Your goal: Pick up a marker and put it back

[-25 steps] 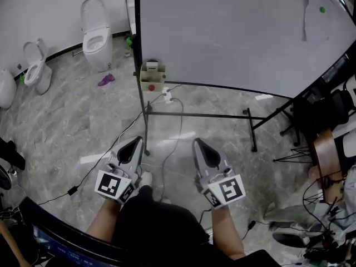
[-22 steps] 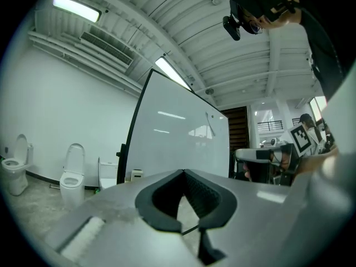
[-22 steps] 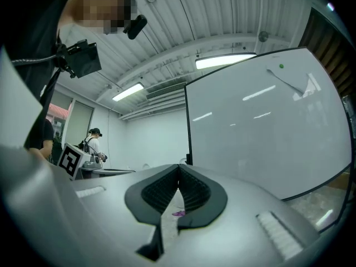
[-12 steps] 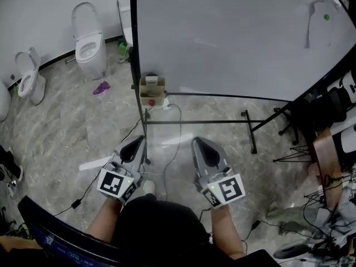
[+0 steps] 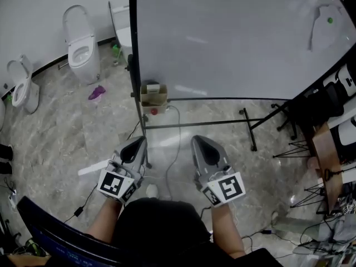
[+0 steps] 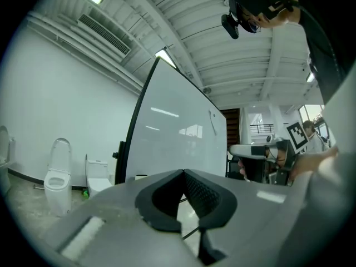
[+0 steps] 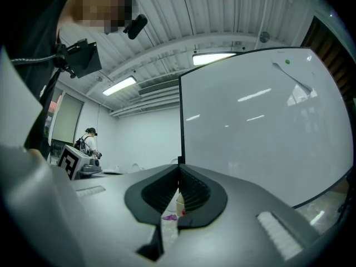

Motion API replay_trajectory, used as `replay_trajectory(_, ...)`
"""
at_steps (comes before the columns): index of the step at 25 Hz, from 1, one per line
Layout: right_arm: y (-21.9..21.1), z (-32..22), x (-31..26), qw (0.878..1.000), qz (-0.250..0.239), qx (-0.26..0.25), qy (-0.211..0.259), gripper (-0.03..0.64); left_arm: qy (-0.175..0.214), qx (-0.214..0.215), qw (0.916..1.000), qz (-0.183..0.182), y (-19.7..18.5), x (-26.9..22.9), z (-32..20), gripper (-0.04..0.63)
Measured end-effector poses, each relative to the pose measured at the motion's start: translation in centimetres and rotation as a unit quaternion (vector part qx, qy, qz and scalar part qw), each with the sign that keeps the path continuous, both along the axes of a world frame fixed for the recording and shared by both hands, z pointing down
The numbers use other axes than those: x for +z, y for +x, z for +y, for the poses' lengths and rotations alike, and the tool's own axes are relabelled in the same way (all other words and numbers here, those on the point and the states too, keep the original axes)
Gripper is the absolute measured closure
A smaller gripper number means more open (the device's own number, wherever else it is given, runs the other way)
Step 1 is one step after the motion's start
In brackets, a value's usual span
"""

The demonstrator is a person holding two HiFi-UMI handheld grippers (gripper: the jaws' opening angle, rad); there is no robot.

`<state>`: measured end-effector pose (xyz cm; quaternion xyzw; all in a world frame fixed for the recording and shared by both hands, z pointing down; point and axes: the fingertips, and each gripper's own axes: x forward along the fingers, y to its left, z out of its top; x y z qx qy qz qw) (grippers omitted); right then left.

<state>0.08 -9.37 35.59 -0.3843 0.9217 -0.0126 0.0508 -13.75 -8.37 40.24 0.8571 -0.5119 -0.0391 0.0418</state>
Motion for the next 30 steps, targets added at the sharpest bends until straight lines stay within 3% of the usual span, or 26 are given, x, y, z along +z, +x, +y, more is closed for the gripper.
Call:
replay_trajectory(15,-2.9,-2.3,0.8,1.0,0.002,0.026,-0.005,0.607,-0.006,0.035,0.9994,-0.005,-2.8,1.2,-3.2,0.591)
replay_trajectory(30,-2.0,-4.9,-0.5,1.0,-0.003,-0.024,0.008,0.607,0.0,-0.013,0.9999,-0.008,-1.5,0.7,-4.9,0.591)
